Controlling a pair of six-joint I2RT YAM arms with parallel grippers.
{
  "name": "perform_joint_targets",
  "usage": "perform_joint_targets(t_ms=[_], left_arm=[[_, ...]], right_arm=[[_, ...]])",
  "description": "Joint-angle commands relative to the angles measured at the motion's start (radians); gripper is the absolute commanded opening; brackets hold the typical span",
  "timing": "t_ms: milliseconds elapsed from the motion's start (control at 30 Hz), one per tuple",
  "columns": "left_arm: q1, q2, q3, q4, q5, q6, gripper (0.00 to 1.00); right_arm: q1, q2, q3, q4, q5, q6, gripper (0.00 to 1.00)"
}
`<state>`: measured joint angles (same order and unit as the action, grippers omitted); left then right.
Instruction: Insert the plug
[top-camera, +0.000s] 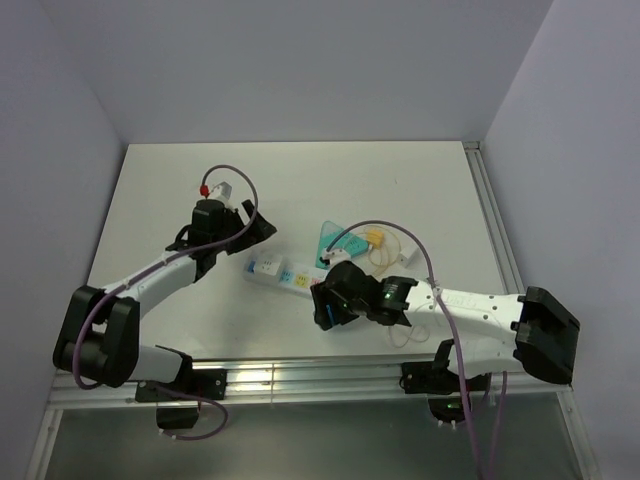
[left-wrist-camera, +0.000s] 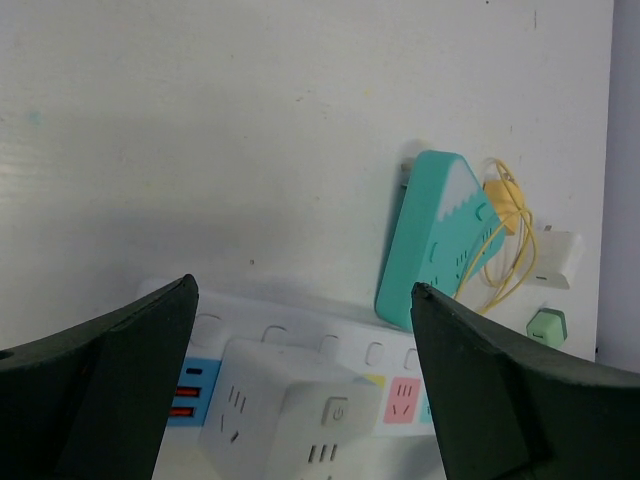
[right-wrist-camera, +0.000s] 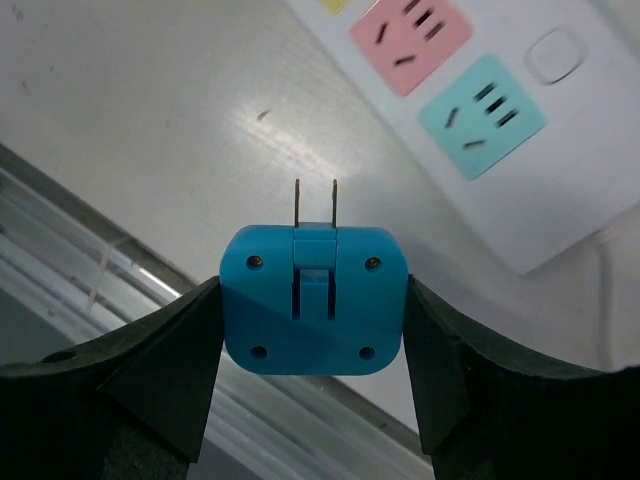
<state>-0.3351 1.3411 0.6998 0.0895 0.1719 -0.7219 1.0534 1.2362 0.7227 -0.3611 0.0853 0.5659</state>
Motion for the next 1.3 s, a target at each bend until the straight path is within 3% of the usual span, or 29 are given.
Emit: perform_joint_targets(t_ms=[0,200,433,767,1100,1267], left_arm=[[0.004,0.050,0.066,0.105,0.047,0.006,0.93],[0.005,0.165,0.079,0.147,0.044,0.015,0.91],[0.004,0.224,0.070,0.190,0.072,0.016,0.90],[0.004,0.282,0.046,0.214,0.135,0.009,0.84],[0.004,0.179,-0.072,0.159,0.146,0.045,0.77],[-0.005,0.080,-0.187,0.168,0.179,0.026,0.75]], right_arm=[[0.066,0.003,-0.003,0.068,0.019,0.094,0.57],[0.145,0.141,0.061,0.002,0.110,0.160,0.56],[0.148,0.246,0.066,-0.005,0.165,0.172,0.56],[0.085,0.273,0.078,-0.007,0.231,0.017,0.54],[0.005,0.364,0.207,-0.067,0.327,-0.155,0.50],[-0.105,0.397,0.244,-0.050,0.311,-0.254,0.51]])
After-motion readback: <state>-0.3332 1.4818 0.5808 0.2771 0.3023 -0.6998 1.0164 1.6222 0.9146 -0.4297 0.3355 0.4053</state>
